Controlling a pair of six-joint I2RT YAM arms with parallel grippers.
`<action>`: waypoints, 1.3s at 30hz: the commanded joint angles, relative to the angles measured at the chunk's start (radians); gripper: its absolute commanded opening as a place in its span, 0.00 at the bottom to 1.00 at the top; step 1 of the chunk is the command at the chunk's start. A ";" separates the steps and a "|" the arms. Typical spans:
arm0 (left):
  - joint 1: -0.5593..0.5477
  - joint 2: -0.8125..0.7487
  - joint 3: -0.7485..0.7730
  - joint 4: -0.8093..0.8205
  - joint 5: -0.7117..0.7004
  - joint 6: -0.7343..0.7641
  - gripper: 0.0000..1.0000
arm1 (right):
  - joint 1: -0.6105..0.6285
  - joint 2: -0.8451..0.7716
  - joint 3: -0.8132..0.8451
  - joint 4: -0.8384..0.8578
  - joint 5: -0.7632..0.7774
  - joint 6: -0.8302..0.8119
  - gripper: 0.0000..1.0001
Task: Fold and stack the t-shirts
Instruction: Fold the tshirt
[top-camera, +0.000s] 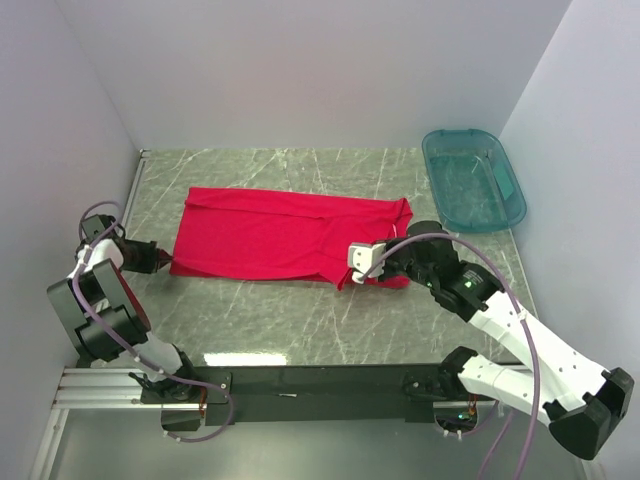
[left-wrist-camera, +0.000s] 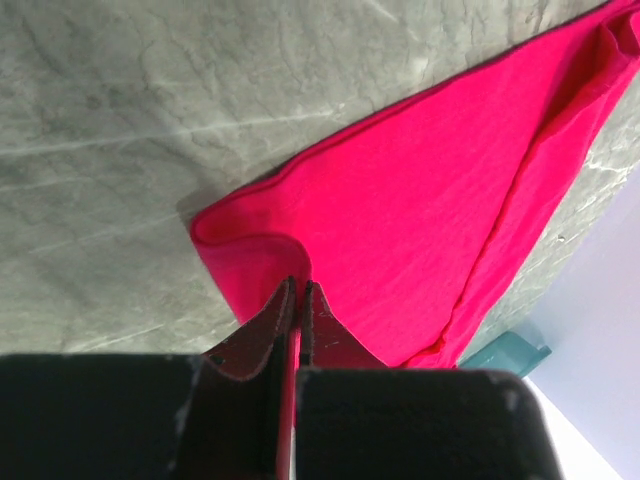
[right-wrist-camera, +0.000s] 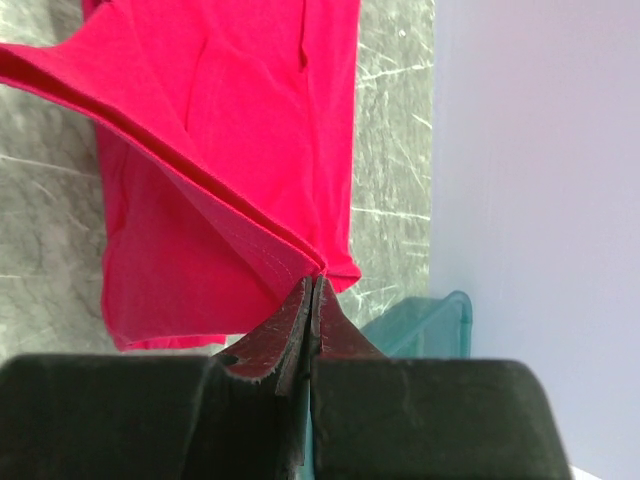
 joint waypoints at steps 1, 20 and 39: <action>0.001 0.024 0.051 0.030 -0.006 -0.009 0.00 | -0.021 0.012 0.020 0.055 -0.012 -0.011 0.00; -0.083 0.175 0.234 0.015 0.004 -0.022 0.01 | -0.150 0.104 0.083 0.116 -0.090 -0.020 0.00; -0.114 0.291 0.358 -0.011 -0.010 -0.022 0.01 | -0.245 0.158 0.097 0.194 -0.156 -0.038 0.00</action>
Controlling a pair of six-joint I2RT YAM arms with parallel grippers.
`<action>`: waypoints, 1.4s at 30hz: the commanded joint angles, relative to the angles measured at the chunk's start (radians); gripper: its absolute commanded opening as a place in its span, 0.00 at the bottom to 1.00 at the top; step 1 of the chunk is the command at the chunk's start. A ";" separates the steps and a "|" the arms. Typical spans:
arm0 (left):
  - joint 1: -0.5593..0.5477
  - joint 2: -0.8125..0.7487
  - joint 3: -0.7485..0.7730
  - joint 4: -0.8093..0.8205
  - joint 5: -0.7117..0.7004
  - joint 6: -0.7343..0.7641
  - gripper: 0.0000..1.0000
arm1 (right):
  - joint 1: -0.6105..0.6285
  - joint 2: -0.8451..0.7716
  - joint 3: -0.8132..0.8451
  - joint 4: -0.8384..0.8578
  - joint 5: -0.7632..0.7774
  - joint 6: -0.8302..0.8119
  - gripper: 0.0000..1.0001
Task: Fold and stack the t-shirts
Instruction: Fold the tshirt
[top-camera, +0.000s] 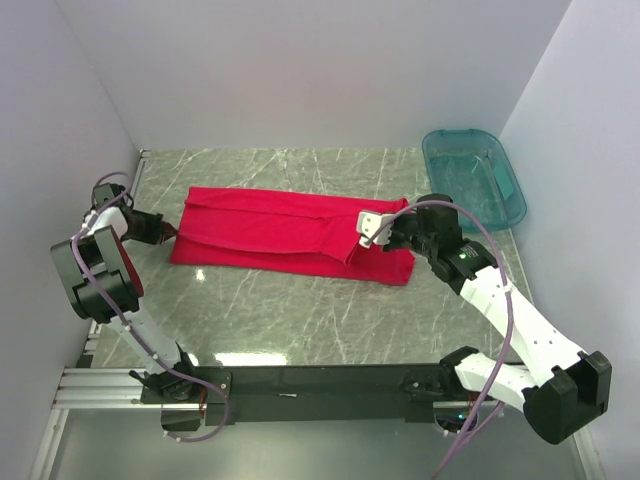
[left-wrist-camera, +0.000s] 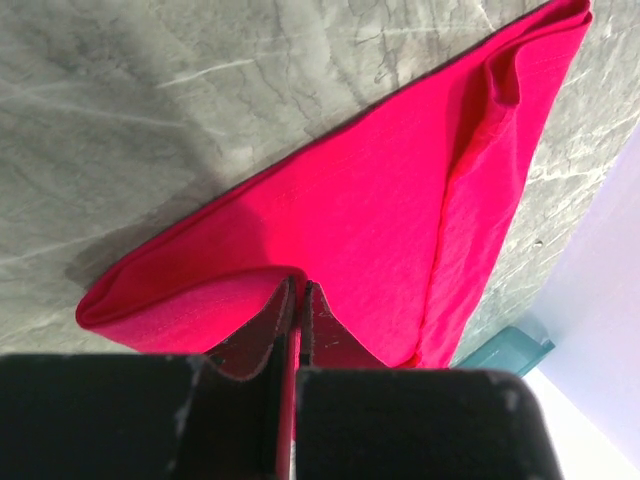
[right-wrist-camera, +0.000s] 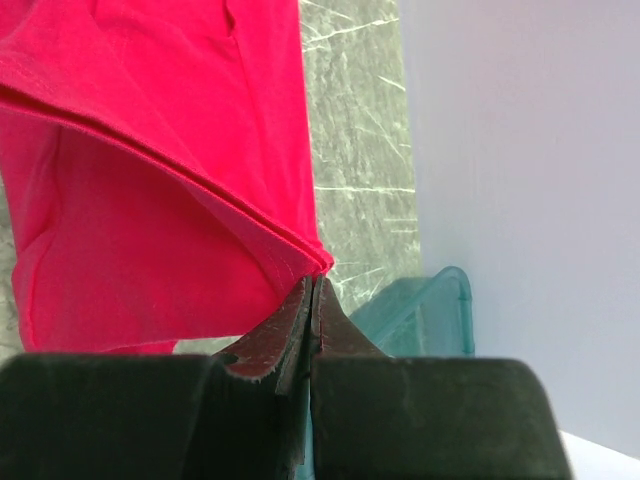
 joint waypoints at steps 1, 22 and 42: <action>-0.005 0.017 0.051 0.001 -0.009 -0.007 0.00 | -0.013 0.003 0.045 0.063 -0.014 -0.009 0.00; -0.043 0.077 0.140 -0.031 -0.035 -0.006 0.00 | -0.042 0.052 0.071 0.104 -0.031 -0.014 0.00; -0.047 0.109 0.180 -0.045 -0.044 0.004 0.01 | -0.055 0.109 0.101 0.121 -0.034 -0.017 0.00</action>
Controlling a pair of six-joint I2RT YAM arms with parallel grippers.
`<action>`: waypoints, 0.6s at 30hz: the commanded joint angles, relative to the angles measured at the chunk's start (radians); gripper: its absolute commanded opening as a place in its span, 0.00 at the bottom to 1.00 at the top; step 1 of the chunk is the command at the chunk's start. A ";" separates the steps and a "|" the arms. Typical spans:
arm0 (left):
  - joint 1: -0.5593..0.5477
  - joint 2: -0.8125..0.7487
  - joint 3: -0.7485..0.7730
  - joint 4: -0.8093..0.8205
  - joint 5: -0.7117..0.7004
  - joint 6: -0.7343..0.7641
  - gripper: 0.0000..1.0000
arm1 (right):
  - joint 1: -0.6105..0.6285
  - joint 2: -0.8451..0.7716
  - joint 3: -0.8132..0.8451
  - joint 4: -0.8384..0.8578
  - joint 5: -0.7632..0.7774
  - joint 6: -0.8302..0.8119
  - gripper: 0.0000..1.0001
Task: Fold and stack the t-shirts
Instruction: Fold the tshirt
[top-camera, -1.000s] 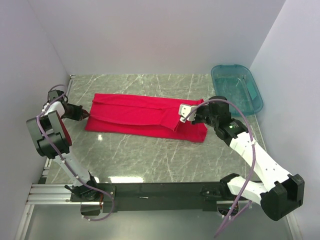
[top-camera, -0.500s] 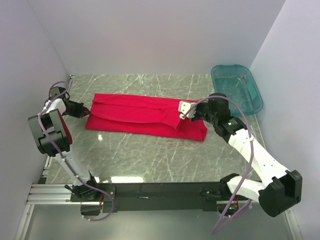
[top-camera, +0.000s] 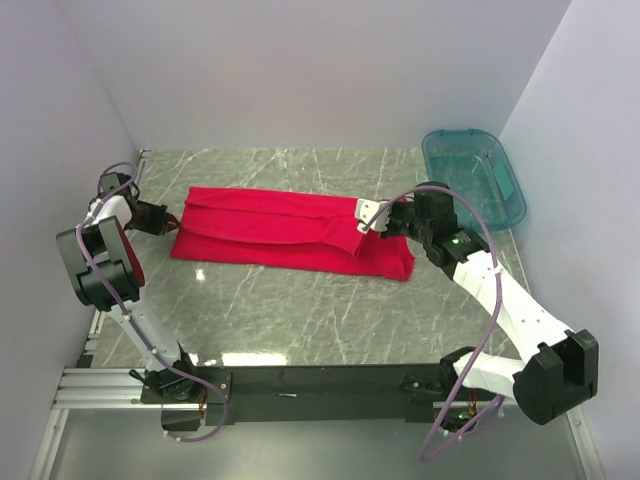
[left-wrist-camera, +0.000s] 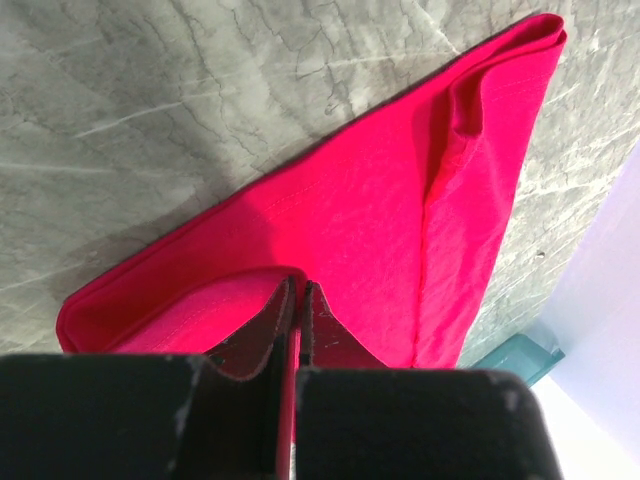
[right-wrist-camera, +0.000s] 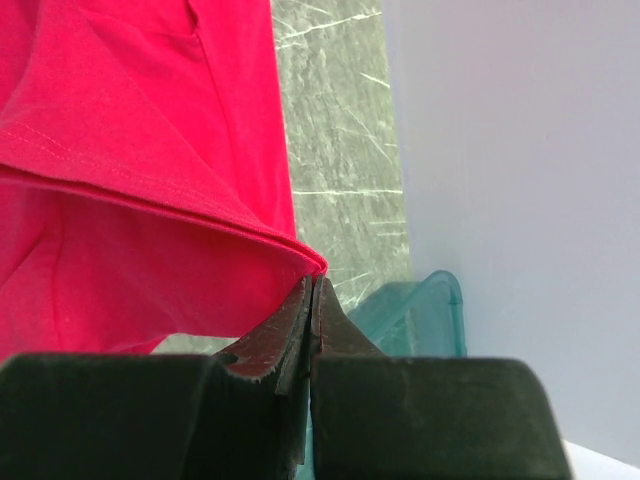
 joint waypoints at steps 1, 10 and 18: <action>-0.002 0.008 0.044 0.003 -0.018 0.006 0.01 | -0.009 0.002 0.051 0.055 -0.011 -0.003 0.00; -0.004 0.018 0.039 0.006 -0.019 0.005 0.01 | -0.012 0.045 0.084 0.069 -0.009 -0.004 0.00; -0.005 0.026 0.052 0.006 -0.015 0.008 0.01 | -0.018 0.072 0.087 0.073 -0.006 -0.008 0.00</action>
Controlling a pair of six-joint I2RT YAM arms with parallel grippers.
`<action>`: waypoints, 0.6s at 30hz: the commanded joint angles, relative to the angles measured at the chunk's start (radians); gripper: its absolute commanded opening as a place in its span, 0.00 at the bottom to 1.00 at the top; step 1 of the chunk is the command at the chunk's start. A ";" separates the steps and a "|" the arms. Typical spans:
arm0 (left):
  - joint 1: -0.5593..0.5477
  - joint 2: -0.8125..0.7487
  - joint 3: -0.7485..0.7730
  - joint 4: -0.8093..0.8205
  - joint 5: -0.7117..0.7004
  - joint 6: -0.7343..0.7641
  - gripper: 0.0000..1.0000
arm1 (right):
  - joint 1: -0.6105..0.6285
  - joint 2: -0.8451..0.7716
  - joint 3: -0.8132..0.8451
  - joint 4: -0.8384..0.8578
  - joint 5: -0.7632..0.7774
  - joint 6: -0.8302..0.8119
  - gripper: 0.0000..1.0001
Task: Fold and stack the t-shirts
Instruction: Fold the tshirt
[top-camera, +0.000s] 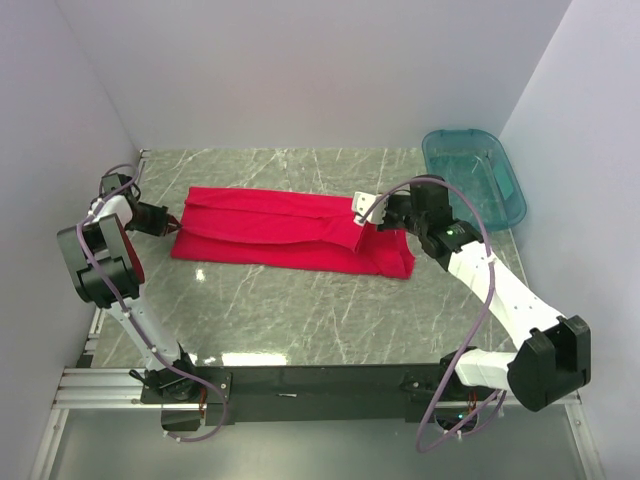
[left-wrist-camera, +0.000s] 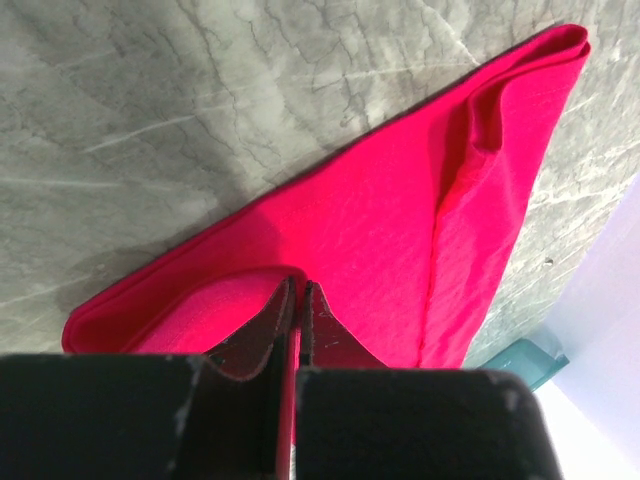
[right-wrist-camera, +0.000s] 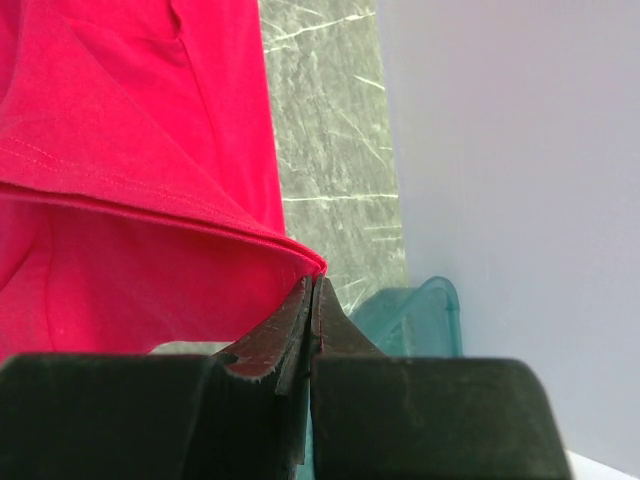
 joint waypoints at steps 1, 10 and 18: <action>-0.005 0.003 0.044 0.008 -0.009 0.009 0.01 | -0.012 0.006 0.044 0.048 -0.005 -0.007 0.00; -0.007 0.004 0.050 0.007 -0.009 0.007 0.01 | -0.025 0.026 0.047 0.053 -0.008 -0.005 0.00; -0.015 0.020 0.079 -0.004 -0.008 0.009 0.01 | -0.037 0.032 0.043 0.057 -0.009 -0.004 0.00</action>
